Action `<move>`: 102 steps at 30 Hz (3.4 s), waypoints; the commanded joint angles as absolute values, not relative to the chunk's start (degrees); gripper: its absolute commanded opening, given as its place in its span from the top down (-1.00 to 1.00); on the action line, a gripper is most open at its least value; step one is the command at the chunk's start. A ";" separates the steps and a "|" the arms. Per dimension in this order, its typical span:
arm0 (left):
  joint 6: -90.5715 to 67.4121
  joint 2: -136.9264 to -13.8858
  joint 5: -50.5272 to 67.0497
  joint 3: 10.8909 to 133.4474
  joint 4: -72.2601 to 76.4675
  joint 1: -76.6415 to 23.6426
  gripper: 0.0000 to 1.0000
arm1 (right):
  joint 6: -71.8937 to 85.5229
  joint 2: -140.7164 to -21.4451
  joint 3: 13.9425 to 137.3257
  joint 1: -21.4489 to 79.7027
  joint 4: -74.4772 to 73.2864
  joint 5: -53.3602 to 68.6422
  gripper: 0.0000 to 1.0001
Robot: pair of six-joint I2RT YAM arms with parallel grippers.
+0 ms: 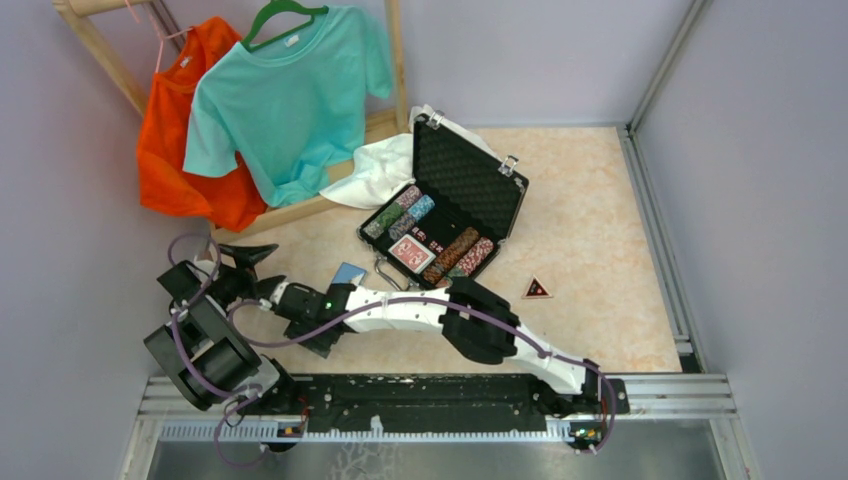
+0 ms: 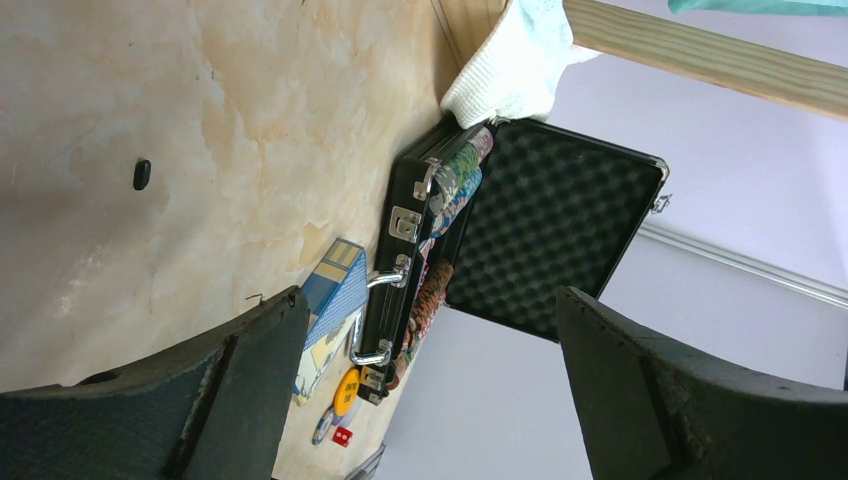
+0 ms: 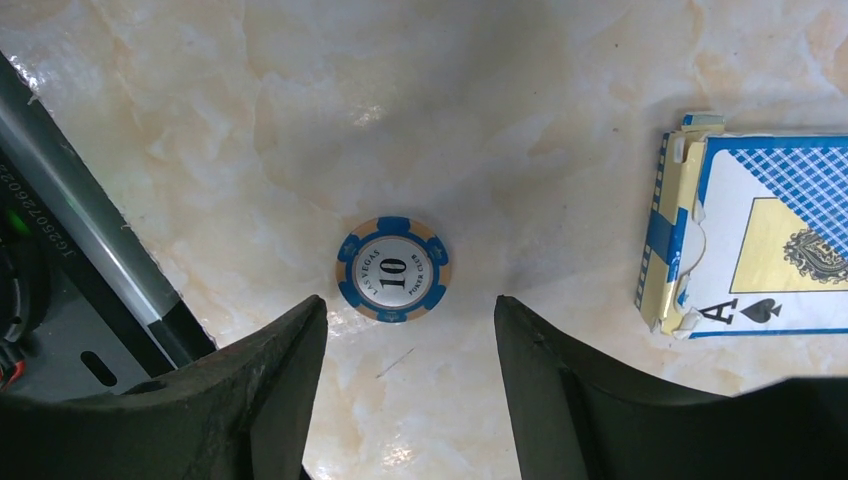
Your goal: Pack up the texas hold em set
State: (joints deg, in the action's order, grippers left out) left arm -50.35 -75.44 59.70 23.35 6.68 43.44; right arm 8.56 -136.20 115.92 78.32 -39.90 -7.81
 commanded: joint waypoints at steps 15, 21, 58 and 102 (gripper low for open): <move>-49.83 -75.72 60.38 23.39 8.30 43.89 -0.96 | 7.82 -140.29 121.25 79.51 -39.96 -7.11 -0.25; -49.83 -75.76 60.55 23.32 8.40 43.93 -0.96 | 7.87 -140.93 121.16 79.50 -40.26 -7.88 -0.16; -50.00 -75.99 61.38 23.09 9.17 43.94 -0.97 | 8.16 -135.00 114.66 77.96 -37.48 -10.71 0.23; -39.83 -72.01 62.86 31.09 -1.22 21.12 -0.98 | 9.08 -108.90 89.29 68.31 -31.56 -16.95 0.21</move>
State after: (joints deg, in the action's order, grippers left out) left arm -45.08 -73.12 60.80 29.04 3.18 25.28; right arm 8.78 -115.42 90.61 70.22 -33.89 -15.40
